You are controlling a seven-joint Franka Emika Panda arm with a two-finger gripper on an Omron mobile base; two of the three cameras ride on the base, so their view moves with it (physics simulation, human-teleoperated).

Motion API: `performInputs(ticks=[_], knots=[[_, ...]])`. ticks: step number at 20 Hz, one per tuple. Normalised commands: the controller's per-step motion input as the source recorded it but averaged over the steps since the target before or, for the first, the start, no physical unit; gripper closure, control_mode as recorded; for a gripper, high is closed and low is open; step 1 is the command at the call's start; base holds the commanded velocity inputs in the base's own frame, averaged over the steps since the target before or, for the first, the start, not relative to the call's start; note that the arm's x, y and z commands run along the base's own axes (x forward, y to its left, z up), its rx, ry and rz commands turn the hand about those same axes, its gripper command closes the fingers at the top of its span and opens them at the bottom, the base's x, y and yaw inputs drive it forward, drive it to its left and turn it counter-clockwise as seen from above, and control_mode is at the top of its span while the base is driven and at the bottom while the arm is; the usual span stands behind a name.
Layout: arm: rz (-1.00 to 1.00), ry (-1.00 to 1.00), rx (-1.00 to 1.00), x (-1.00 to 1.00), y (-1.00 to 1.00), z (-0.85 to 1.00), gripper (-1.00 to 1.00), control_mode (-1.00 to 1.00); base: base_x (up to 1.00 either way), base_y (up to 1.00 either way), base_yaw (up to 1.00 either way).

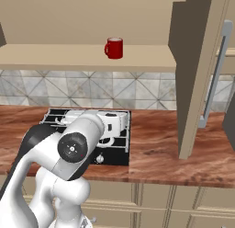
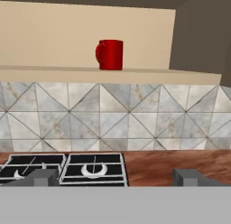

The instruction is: Open the cabinet directly in front. Then move the beer and the mug to the dining counter with the jar on it.

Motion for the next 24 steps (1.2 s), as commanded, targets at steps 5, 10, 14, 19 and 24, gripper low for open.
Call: performInputs(ticks=[5, 10, 14, 19, 24], knots=[[-0.14, 0.00, 0.00, 0.10, 0.23, 0.54, -1.00, -1.00, 0.00, 0.00, 0.00], [-0.18, -0.05, -0.01, 0.00, 0.41, 0.66, -1.00, -1.00, 0.00, 0.00, 0.00], [-0.14, 0.00, 0.00, 0.00, 0.21, 0.64, -1.00, -1.00, 0.00, 0.00, 0.00], [-0.12, 0.01, 0.00, 0.00, 0.15, 0.73, -1.00, -1.00, 0.00, 0.00, 0.00], [-0.02, 0.10, 0.00, 0.04, 0.06, 0.60, -1.00, -1.00, 0.00, 0.00, 0.00]])
